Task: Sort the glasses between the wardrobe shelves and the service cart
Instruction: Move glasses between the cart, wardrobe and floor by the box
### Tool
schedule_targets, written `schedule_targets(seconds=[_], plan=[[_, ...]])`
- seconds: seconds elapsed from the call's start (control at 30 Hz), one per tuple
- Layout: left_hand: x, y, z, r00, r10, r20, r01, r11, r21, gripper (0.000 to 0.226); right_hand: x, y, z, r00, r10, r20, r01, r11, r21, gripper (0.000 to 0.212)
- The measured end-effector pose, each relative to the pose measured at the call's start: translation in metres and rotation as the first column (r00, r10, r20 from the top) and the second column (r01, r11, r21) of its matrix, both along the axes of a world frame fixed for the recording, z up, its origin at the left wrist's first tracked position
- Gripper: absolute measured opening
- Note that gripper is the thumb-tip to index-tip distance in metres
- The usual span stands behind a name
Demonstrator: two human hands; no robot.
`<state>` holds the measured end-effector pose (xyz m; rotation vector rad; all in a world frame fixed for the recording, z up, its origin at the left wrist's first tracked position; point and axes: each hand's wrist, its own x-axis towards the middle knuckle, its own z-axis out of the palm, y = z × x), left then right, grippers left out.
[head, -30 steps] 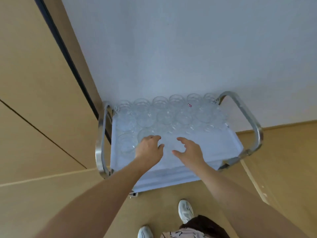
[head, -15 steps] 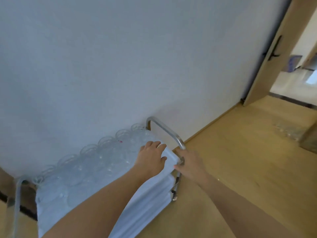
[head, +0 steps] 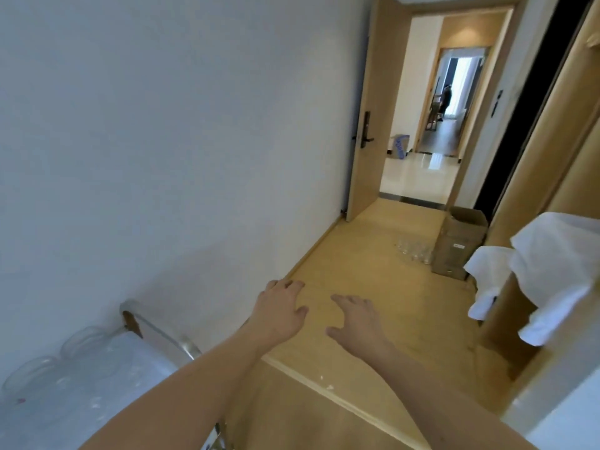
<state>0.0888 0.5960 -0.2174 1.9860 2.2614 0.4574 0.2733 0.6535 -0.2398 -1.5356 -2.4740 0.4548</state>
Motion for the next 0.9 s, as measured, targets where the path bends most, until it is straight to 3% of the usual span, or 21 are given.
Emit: schedule_targets(seconds=[0.37,0.9], plan=[[0.067,0.150,0.004,0.990,-0.137,0.017,0.137,0.990,-0.011,0.059,0.076,0.120,-0.002,0.981,-0.194,0.007,0.194,0.981,-0.016,0.079],[0.057,0.440,0.005,0.932,-0.362,-0.006,0.361,0.932,-0.031,0.060,0.056,0.353,0.007,0.906,-0.422,0.028,0.422,0.906,-0.022,0.079]])
